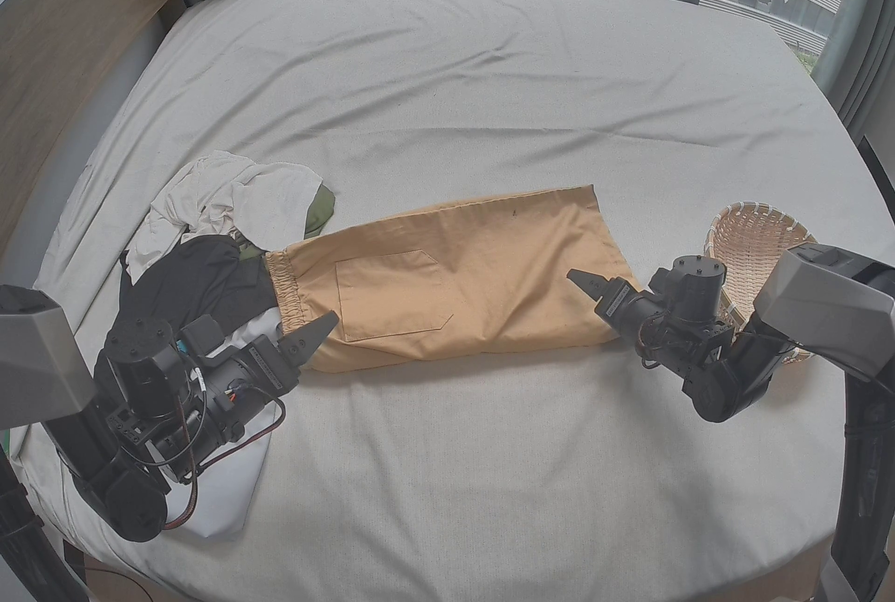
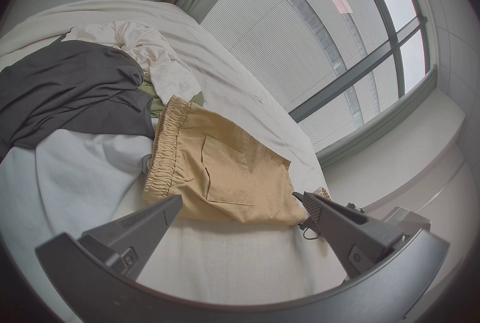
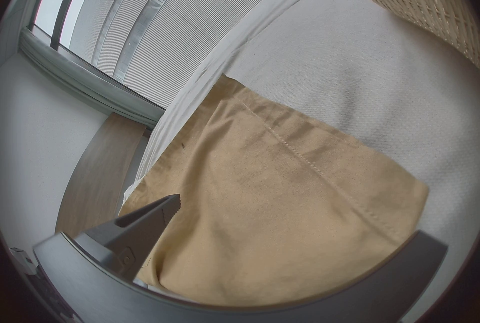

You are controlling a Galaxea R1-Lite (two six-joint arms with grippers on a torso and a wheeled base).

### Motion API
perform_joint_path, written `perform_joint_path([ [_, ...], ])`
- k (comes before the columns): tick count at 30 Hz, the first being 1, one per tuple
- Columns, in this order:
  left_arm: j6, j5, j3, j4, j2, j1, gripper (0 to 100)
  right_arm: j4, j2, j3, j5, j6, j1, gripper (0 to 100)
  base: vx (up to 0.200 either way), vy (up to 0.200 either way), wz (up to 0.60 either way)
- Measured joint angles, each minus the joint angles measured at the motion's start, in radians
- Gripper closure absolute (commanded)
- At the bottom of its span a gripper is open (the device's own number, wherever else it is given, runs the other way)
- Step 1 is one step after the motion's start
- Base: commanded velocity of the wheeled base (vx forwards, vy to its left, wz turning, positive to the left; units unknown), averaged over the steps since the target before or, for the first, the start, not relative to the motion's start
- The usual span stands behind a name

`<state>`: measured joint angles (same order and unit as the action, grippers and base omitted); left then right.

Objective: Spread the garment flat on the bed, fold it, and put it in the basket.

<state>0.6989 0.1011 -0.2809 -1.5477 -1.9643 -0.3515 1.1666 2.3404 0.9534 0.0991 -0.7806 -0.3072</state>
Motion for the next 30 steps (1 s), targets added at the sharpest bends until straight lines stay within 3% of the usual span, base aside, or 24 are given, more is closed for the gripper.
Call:
perform_joint_path([
  [7, 0.000, -0.003, 0.002, 0.000, -0.005, 0.004, 0, 0.005, 0.005, -0.013, 0.003, -0.094, -0.001, 100, 0.000, 0.000, 0.00],
  [14, 0.000, -0.012, 0.003, 0.000, -0.015, 0.015, 0, 0.115, -0.027, -0.107, 0.004, -0.113, 0.007, 100, 0.000, 0.000, 0.00],
  [30, 0.004, -0.018, 0.000, 0.000, -0.034, 0.017, 0, 0.144, -0.215, -0.444, 0.004, 0.033, 0.065, 100, 0.000, 0.000, 0.00],
])
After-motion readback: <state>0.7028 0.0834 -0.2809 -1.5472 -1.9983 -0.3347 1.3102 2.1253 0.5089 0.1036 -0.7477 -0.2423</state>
